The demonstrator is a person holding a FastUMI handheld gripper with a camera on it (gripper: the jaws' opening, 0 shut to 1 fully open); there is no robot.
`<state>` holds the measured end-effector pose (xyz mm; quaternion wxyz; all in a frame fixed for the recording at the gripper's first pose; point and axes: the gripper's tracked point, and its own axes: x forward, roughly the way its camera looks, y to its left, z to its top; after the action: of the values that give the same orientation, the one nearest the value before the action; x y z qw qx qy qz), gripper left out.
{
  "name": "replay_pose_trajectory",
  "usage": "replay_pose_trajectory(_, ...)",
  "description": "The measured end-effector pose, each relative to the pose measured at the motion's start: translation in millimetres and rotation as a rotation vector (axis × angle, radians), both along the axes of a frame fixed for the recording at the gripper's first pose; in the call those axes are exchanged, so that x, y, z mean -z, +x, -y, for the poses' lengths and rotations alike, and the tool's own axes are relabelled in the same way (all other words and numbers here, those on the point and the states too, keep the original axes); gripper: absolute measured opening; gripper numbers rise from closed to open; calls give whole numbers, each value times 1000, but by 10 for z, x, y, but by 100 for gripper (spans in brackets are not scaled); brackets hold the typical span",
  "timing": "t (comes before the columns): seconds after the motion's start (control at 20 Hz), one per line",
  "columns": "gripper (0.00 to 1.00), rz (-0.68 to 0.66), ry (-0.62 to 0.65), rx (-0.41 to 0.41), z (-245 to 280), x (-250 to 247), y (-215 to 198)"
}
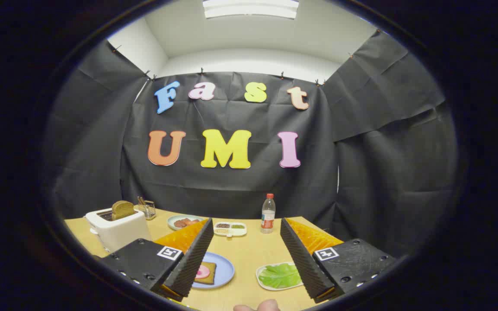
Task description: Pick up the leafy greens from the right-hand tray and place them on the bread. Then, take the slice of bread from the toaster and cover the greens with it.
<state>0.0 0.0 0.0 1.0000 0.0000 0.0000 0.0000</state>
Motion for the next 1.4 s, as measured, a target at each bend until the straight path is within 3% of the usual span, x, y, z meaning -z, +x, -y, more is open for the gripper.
replay_pose_trajectory(0.95,95,7,-28,22,163,-45,57)
replay_pose_trajectory(1.4,95,-31,-58,67,703,-32,89)
